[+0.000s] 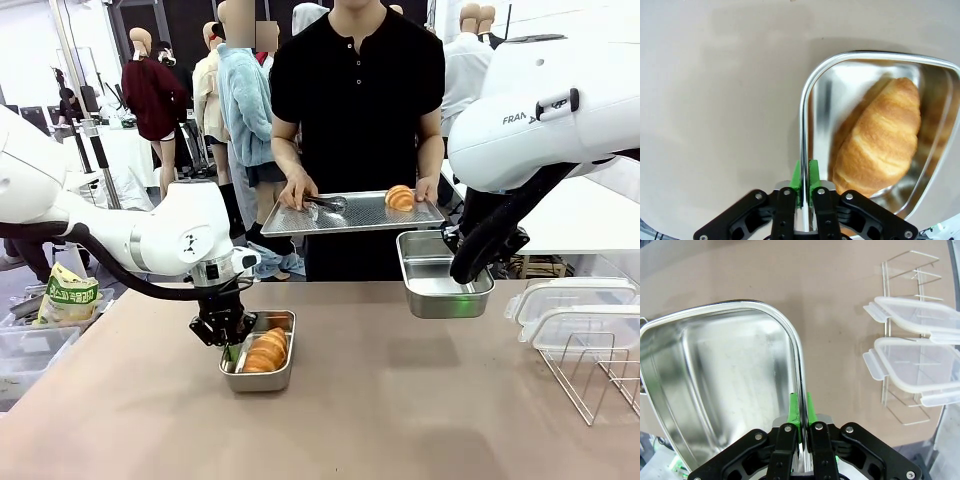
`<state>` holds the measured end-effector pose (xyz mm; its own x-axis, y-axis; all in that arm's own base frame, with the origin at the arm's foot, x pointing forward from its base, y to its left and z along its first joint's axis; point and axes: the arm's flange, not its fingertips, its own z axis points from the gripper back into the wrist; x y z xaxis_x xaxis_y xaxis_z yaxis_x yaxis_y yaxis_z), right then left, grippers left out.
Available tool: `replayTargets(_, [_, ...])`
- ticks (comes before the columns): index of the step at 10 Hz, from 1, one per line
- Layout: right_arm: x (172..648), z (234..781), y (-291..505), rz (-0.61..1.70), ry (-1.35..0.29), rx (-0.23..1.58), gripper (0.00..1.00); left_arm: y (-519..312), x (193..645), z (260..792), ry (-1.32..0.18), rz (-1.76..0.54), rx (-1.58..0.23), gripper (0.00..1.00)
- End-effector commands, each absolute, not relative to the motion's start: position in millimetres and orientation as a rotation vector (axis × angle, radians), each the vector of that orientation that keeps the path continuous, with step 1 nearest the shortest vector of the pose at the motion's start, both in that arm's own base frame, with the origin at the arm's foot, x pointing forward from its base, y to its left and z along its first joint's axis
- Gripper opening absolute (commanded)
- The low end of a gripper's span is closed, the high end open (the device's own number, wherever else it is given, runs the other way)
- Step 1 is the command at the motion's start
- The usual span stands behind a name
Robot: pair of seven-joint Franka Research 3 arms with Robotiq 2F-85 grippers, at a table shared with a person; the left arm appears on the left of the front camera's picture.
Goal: Place the bread in airtight containers.
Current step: Once an object is inside an Airtight Container , place the container in the center of the table.
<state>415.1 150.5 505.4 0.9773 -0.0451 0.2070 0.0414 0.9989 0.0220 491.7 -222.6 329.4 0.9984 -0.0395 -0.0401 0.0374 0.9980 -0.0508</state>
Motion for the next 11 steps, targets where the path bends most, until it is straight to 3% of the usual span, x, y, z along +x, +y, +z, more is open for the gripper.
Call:
replayTargets(1, [412,506,150,-0.055,-0.209,0.026,0.00,-224,495,331,0.023,-0.016,-0.047,0.38])
replayTargets(4, [412,506,150,-0.055,-0.209,0.026,0.00,-223,494,335,0.025,-0.020,-0.023,0.97])
replayTargets(11, [412,506,150,-0.055,-0.209,0.026,0.00,-222,489,342,0.034,-0.015,-0.029,1.00])
